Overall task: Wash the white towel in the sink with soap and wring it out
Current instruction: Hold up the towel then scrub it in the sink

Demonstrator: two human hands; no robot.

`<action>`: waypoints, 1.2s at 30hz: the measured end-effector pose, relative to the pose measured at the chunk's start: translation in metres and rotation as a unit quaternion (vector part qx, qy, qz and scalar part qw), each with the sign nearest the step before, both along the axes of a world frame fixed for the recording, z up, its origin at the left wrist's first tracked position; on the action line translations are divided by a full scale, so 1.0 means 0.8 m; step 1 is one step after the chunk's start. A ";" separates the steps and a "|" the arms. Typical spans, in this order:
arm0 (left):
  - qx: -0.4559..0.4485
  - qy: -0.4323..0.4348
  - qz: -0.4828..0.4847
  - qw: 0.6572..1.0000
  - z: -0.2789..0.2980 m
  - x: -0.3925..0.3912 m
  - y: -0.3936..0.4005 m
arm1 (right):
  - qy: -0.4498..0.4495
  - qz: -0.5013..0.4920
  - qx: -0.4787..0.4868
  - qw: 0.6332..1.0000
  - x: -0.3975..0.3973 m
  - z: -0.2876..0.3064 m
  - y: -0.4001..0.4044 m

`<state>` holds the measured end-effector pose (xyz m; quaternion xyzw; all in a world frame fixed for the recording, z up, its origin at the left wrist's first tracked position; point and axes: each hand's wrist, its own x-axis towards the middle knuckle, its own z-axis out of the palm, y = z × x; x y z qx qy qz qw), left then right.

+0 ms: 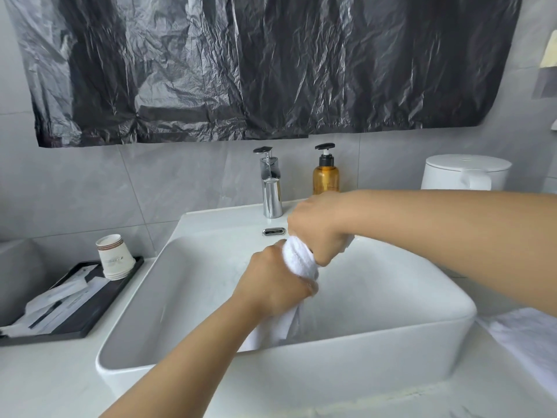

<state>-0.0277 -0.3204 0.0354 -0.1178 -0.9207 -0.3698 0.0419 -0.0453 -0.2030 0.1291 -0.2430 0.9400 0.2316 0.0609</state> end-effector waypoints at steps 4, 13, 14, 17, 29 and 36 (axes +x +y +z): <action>0.139 -0.063 -0.068 0.986 0.012 -0.001 -0.017 | -0.191 -0.031 -0.306 0.932 -0.011 0.030 0.048; 0.399 -0.283 -0.357 0.796 0.017 -0.014 -0.014 | -0.373 0.120 -0.769 0.505 -0.041 -0.040 0.055; 0.387 -0.299 -0.364 0.792 0.015 -0.014 -0.010 | -0.386 0.135 -0.791 0.454 -0.042 -0.049 0.047; 0.332 -0.312 -0.361 0.814 0.013 -0.013 -0.006 | -0.361 0.114 -0.835 0.399 -0.038 -0.060 0.031; 0.207 -0.168 -0.060 0.962 -0.017 -0.013 0.026 | -0.173 -0.165 -0.864 0.444 -0.050 -0.080 0.003; 0.232 -0.141 -0.004 0.962 -0.020 -0.014 0.023 | -0.104 -0.202 -0.838 0.495 -0.054 -0.072 -0.025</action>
